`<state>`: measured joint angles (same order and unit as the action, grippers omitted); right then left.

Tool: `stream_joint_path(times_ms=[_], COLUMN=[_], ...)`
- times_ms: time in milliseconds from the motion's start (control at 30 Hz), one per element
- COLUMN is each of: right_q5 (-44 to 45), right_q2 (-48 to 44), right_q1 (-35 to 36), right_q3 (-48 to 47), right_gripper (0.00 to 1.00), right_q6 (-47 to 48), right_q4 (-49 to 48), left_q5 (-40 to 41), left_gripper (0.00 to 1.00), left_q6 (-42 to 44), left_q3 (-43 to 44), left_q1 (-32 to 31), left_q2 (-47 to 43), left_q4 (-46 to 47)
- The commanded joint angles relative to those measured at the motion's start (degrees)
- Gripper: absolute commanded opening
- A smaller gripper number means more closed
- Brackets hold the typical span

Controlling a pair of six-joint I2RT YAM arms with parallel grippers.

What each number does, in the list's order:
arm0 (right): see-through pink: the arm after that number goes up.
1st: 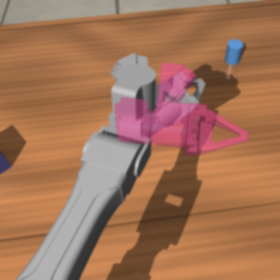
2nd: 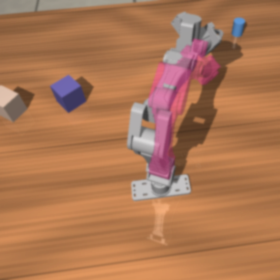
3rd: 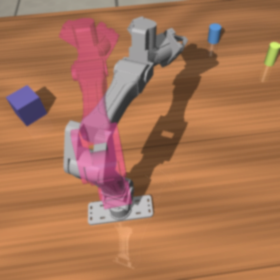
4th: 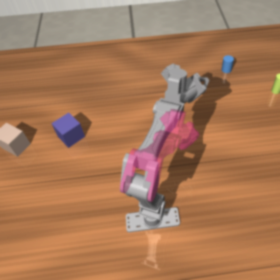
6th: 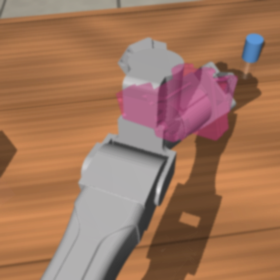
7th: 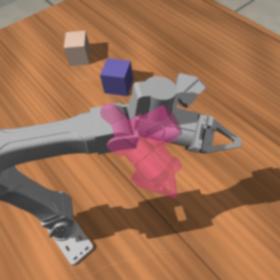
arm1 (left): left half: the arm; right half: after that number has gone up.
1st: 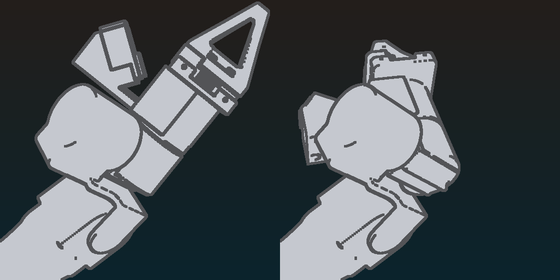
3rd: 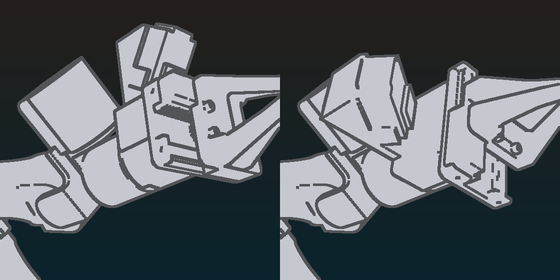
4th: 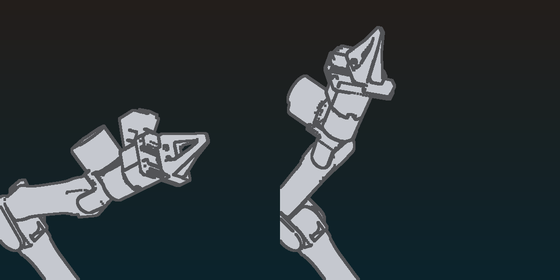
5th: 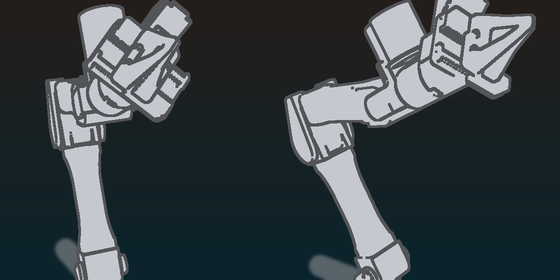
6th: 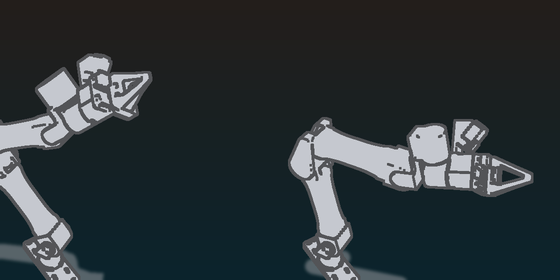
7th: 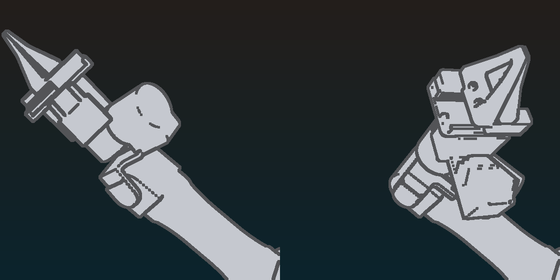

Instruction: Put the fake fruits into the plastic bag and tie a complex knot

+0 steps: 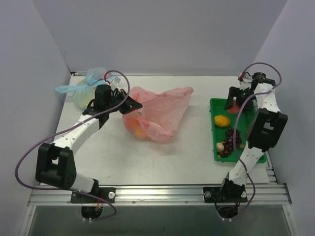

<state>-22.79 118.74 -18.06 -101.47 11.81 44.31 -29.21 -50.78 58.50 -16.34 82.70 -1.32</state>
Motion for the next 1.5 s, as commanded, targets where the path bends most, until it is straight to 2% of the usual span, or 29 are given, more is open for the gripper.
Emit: stream_joint_path(times_ms=[0,133,267,433,600,633,667,700,733,767,833,1000,1200,1333,1467], right_q5=[-13.06,-16.5,-16.68,-15.19,-11.41,-9.14,-7.81,-6.41,-5.61,-5.43,-5.08,-6.65,-12.54,-15.44,-16.6], right_q2=[-16.76,-25.82,-28.47,-25.32,-17.33,-14.27,-12.58,-10.74,-8.28,-7.56,-8.16,-13.26,-24.32,-30.39,-33.65], right_q1=[3.36,11.98,21.65,31.06,40.81,42.31,44.15,46.69,47.67,48.03,48.39,47.16,46.19,42.33,31.2], right_q3=[4.78,11.37,14.37,12.18,8.23,5.7,4.02,2.35,0.85,-1.17,-1.19,5.22,12.33,15.42,15.87], right_gripper=[0.6,0.56,0.56,0.55,0.52,0.57,0.66,0.78,0.96,1.0,1.0,1.0,1.0,1.0,1.0], right_q6=[-2.75,-7.22,-11.81,-16.64,-21.03,-21.13,-20.96,-21.04,-21.04,-20.96,-20.43,-20.34,-17.97,-12.79,-1.29], right_q4=[-0.45,-2.91,-7.73,-12.4,-19.0,-19.79,-20.84,-20.33,-19.89,-18.84,-18.04,-16.46,-12.68,-4.79,11.12], left_q5=[-1.11,-1.02,-1.55,-2.69,-3.22,-3.22,-3.39,-3.4,-3.4,-3.48,-3.57,-4.01,-4.19,-4.19,-4.27], left_gripper=[0.0,0.0,0.0,0.0,0.0,0.0,0.0,0.0,0.0,0.0,0.0,0.0,0.0,0.0,0.0], left_q6=[-0.1,-0.81,-2.12,-4.67,-7.22,-7.48,-8.1,-8.45,-8.8,-9.15,-9.24,-9.24,-7.93,-6.88,-5.56], left_q3=[0.48,-0.05,-0.05,-0.14,-1.28,-1.46,-1.72,-2.07,-2.16,-2.08,-1.9,-2.25,-2.78,-2.95,-3.3], left_q1=[0.43,0.52,0.52,0.61,0.69,0.78,0.78,0.87,0.96,0.96,1.22,1.31,1.31,1.31,1.22], left_q2=[-1.4,-1.31,-0.61,0.36,0.71,0.8,0.89,0.98,1.15,1.33,1.24,0.89,0.62,0.36,0.18], left_q4=[1.94,2.64,3.6,6.24,9.4,9.67,10.11,10.63,10.81,11.08,11.17,11.34,10.46,10.02,10.11])
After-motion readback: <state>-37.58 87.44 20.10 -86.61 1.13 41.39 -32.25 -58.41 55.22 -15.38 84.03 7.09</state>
